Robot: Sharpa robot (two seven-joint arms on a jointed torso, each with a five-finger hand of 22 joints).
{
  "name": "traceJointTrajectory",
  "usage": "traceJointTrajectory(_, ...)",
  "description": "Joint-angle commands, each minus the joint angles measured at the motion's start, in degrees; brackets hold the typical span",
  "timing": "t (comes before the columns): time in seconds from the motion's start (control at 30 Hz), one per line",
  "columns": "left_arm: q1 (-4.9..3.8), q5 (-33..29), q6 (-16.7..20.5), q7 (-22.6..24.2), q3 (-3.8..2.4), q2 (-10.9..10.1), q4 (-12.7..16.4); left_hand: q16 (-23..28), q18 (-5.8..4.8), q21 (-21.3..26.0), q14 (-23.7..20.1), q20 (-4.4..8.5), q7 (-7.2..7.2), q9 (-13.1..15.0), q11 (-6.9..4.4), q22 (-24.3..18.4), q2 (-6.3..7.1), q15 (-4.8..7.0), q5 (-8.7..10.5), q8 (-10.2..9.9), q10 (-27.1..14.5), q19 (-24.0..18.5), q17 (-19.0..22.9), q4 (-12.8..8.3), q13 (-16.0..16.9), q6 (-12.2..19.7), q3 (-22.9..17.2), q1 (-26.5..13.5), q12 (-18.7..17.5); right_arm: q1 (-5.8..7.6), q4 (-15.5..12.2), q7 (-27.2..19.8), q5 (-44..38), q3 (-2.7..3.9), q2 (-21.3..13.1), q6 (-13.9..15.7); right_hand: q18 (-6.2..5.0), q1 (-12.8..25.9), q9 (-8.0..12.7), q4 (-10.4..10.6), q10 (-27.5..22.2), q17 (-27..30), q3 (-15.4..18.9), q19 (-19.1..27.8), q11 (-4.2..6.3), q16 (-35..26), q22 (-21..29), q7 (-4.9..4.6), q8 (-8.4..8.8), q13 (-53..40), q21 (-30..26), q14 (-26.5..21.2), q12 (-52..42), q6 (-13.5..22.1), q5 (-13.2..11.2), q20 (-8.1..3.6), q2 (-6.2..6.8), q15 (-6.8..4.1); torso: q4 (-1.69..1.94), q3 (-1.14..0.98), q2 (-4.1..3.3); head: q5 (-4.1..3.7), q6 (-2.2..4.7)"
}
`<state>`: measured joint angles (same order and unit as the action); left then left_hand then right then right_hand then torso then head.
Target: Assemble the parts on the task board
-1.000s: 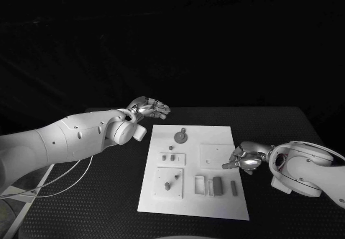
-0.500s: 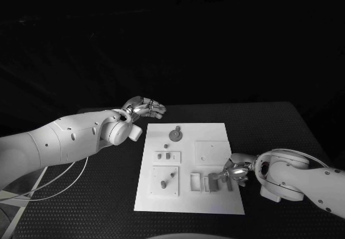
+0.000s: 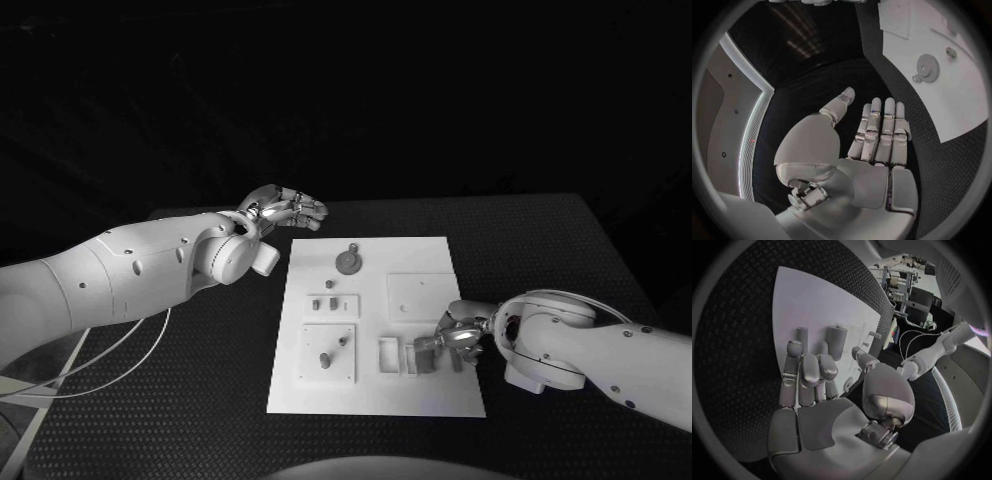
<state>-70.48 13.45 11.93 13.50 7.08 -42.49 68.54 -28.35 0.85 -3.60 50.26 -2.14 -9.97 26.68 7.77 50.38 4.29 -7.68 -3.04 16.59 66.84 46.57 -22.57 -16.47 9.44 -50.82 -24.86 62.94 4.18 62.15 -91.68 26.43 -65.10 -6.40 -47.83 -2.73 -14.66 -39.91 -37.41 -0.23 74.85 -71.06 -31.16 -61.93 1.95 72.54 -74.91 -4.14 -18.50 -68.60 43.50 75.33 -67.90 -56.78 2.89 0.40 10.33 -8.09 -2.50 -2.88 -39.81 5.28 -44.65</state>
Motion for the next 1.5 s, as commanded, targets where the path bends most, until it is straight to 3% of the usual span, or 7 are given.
traceJointTrajectory(0.03, -0.01, -0.31, -0.96, 0.33, -0.04, 0.09, 0.26, 0.35, -0.40, -0.24, -0.07, -0.11, -0.01, -0.07, -0.08, -0.06, 0.11, -0.32, 0.05, 0.18, -0.51, -0.31, -0.08, 0.03, -0.06, 0.32, 0.42, -0.57, -0.25, -0.16, 0.63, 0.60, -0.41, -0.02, 0.66, -0.44, -0.34, 0.56, -0.05, 0.39, 0.26, 0.13, 0.02, 0.42, 0.07, 0.39, -1.44, -0.28, 0.20, -0.09, 0.23, -0.36, -0.20, -0.18, -0.08, 0.08, -0.19, 0.13, 0.04, 0.03, 0.00, 0.15, -0.26)
traceJointTrajectory(0.47, -0.03, -0.31, -0.93, 0.27, -0.04, -0.10, 0.43, 0.41, -0.40, -0.24, -0.08, -0.12, -0.01, -0.08, -0.08, -0.09, 0.08, -0.33, 0.05, 0.18, -0.53, -0.35, -0.12, 0.02, -0.08, 0.33, 0.44, -0.65, -0.24, -1.19, 2.14, 1.09, -6.33, -0.39, 2.30, -1.97, -0.34, 0.31, -0.19, -0.12, 0.24, 0.76, -0.10, 0.93, -0.06, 0.88, -1.42, -0.41, 0.61, -0.25, 0.86, -0.76, -0.10, 0.07, -0.08, 0.11, -0.26, 0.25, -0.02, 0.05, 0.06, 0.41, -0.75)
traceJointTrajectory(0.67, -0.03, -0.31, -0.93, 0.23, -0.04, -0.24, 0.49, 0.43, -0.39, -0.24, -0.09, -0.12, -0.01, -0.09, -0.08, -0.11, 0.07, -0.33, 0.05, 0.18, -0.54, -0.36, -0.14, 0.02, -0.09, 0.33, 0.44, -0.67, -0.24, -1.54, 2.06, 1.21, -8.69, -0.54, 2.80, -2.52, -0.34, -0.70, -0.43, -2.21, 0.31, 1.41, 0.22, 1.36, -0.11, 1.53, -1.39, -0.46, 0.87, -0.49, 1.55, -1.03, -0.07, 0.00, -0.08, 0.18, -1.51, 0.32, 0.00, 0.06, 0.05, 0.39, -1.03)
traceJointTrajectory(0.83, -0.03, -0.31, -0.93, 0.22, -0.04, -0.25, 0.49, 0.44, -0.39, -0.25, -0.09, -0.12, -0.01, -0.09, -0.08, -0.12, 0.06, -0.33, 0.05, 0.19, -0.54, -0.37, -0.16, 0.01, -0.09, 0.32, 0.44, -0.68, -0.23, -1.67, 1.99, 1.38, -8.35, -0.59, 2.78, -2.52, -0.34, -1.95, -0.69, -6.24, 0.47, 2.27, 0.89, 1.76, -0.14, 2.21, -1.31, -0.48, 1.16, -0.80, 2.15, -1.34, -0.09, -0.15, -0.07, 0.28, -3.86, 0.35, 0.00, 0.13, 0.07, 0.39, -1.05)
traceJointTrajectory(0.97, -0.03, -0.31, -0.89, 0.20, -0.04, -0.30, 0.51, 0.45, -0.38, -0.25, -0.08, -0.12, 0.00, -0.09, -0.08, -0.12, 0.05, -0.33, 0.05, 0.20, -0.54, -0.38, -0.18, 0.00, -0.10, 0.32, 0.44, -0.68, -0.23, -1.67, 2.06, 1.60, -6.50, -0.60, 2.70, -1.92, -0.34, -2.71, -0.95, -11.54, 1.00, 3.04, 1.38, 1.88, -0.11, 2.99, -1.21, -0.47, 1.38, -1.33, 2.60, -1.41, -0.42, -0.58, -0.05, 0.46, -7.93, 0.36, -0.09, 0.08, 0.07, 0.56, -1.07)
traceJointTrajectory(1.17, -0.03, -0.31, -0.86, 0.20, -0.04, -0.36, 0.56, 0.47, -0.38, -0.25, -0.08, -0.12, 0.00, -0.09, -0.08, -0.13, 0.04, -0.33, 0.05, 0.20, -0.54, -0.38, -0.19, 0.00, -0.10, 0.31, 0.44, -0.68, -0.22, -1.67, 2.15, 2.01, -3.82, -0.60, 2.58, -0.40, -0.34, -2.25, -1.22, -16.18, 1.66, 3.86, 1.06, 1.65, 0.05, 3.90, -1.11, -0.27, 1.50, -1.87, 2.95, -1.26, -0.73, -1.48, -0.09, 0.53, -12.08, 0.25, -0.10, 0.11, 0.05, 0.46, -0.99)
traceJointTrajectory(1.5, -0.04, -0.31, -0.94, 0.09, -0.04, -0.38, 0.54, 0.50, -0.37, -0.26, -0.08, -0.12, 0.01, -0.09, -0.09, -0.15, 0.03, -0.33, 0.05, 0.22, -0.54, -0.40, -0.23, -0.02, -0.11, 0.30, 0.43, -0.68, -0.21, -1.65, 2.10, 1.38, 9.30, -0.59, 1.66, 2.90, -0.34, -1.31, -1.38, -16.36, 1.54, 4.69, 1.12, 1.52, 0.30, 4.33, -1.13, -0.01, 1.49, -1.32, 3.25, -1.42, 0.11, -2.42, -0.09, 0.50, -13.13, 0.06, -0.09, 0.10, 0.06, 0.45, -1.02)
